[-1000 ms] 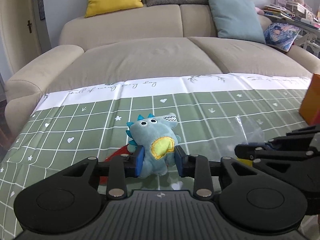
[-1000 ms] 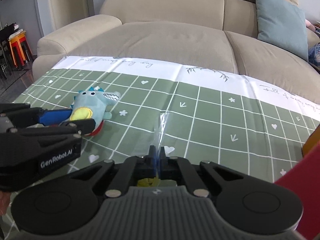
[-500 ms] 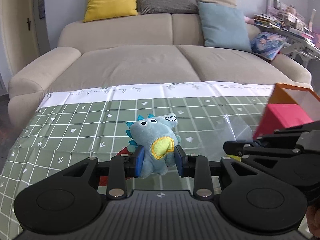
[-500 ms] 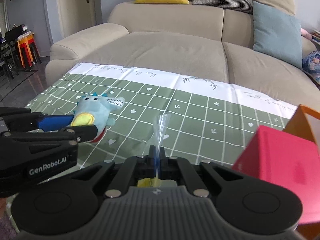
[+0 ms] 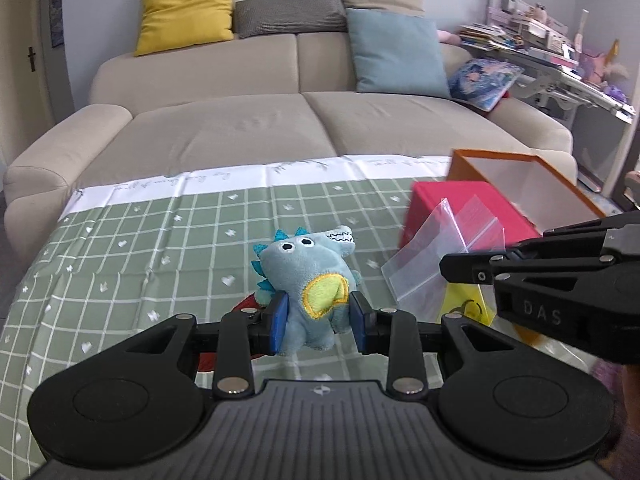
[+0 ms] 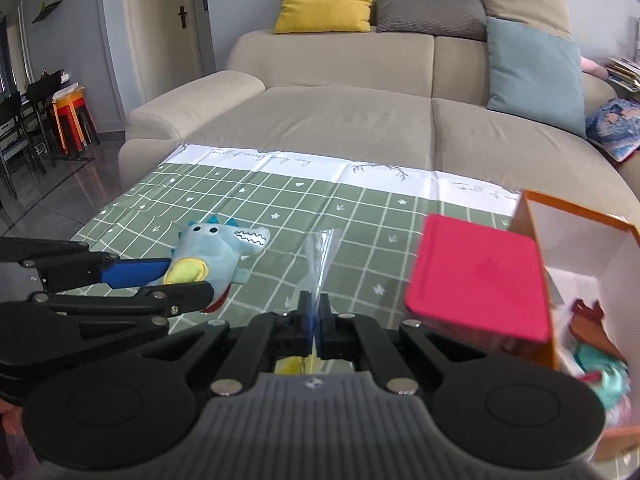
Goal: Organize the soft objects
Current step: 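Lift and carry the plush dinosaur and clear packet over the orange box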
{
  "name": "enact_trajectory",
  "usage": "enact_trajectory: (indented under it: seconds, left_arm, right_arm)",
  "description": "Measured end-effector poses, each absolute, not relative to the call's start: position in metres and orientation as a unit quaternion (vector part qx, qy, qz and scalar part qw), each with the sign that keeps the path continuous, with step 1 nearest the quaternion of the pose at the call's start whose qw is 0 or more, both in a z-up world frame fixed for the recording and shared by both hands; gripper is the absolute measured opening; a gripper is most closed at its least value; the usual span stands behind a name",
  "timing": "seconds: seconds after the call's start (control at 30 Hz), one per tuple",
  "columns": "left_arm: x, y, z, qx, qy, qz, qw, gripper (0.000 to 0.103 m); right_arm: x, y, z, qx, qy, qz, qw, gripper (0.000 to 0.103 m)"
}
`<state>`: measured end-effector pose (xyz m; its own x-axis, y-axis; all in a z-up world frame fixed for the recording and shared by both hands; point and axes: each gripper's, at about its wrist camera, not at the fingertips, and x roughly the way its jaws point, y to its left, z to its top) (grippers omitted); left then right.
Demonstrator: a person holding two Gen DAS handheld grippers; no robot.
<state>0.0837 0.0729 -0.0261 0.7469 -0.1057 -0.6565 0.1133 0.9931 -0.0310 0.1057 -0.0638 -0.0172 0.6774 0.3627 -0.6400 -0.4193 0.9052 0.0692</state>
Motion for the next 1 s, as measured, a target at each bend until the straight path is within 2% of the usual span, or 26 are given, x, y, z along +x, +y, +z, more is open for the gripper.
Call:
enact_trajectory:
  seconds: [0.4, 0.67, 1.0]
  left_arm:
    - [0.030, 0.024, -0.004, 0.011, 0.349, -0.130, 0.928, 0.037]
    - [0.027, -0.023, 0.020, 0.016, 0.321, -0.195, 0.927, 0.037]
    - [0.041, -0.092, 0.024, 0.035, 0.312, -0.265, 0.912, 0.037]
  right_arm:
    - [0.046, -0.130, 0.000, -0.009, 0.329, 0.173, 0.928, 0.000]
    - [0.021, -0.176, 0.012, 0.008, 0.310, 0.131, 0.941, 0.000]
    - [0.008, -0.246, 0.016, 0.030, 0.293, 0.063, 0.954, 0.000]
